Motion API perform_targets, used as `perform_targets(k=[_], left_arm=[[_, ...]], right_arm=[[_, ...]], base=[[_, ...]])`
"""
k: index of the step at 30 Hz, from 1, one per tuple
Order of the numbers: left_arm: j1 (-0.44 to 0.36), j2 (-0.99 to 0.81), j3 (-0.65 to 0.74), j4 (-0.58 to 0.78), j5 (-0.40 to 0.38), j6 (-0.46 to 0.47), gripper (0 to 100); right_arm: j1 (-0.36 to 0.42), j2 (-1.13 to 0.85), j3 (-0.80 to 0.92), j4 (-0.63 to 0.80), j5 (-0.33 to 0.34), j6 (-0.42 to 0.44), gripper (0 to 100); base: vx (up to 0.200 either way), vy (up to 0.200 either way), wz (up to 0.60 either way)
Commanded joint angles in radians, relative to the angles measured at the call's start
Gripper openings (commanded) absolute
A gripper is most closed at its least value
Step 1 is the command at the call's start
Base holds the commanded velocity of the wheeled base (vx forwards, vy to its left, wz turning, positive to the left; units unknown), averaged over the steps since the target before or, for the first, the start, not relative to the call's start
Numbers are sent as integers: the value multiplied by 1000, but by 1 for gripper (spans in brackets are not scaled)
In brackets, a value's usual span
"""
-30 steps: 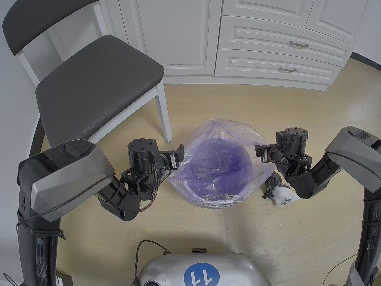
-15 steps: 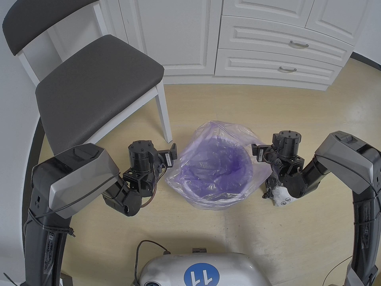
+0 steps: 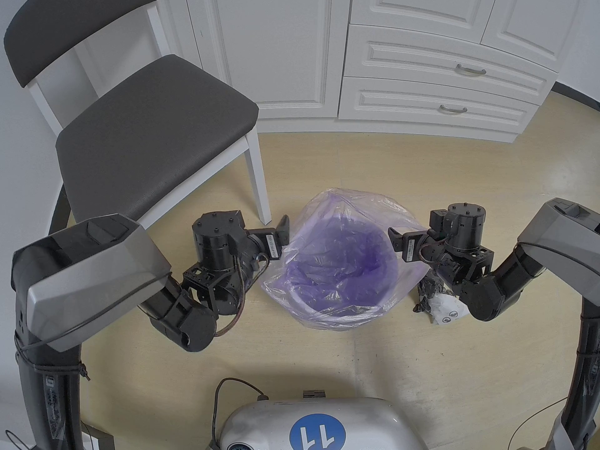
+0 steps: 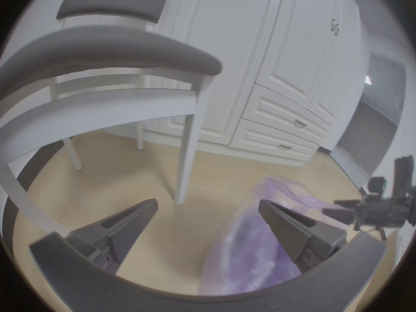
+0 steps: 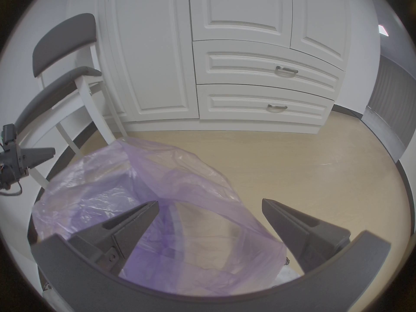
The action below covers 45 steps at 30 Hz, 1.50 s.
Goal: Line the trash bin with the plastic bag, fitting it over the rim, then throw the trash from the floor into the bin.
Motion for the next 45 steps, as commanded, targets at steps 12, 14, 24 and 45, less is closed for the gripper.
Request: perform_targets(k=[12,14,24,45], left_arm=[[-44,68,33,63,-24,46,100],[-33,86,1,78,-23,42,100],[57,143,-111,83,-18,36,100],[105,267,-310,153,-18,-118,100]], right_arm=[[-95,25,-64,122,46,-1,100],[-103,45,-87,115,46,1,100],[-115,91,-171,114,39,61,100],[-115,354,-500,131,-15,219,100]], base=[[0,0,0],[0,0,0],[0,0,0],[0,0,0]])
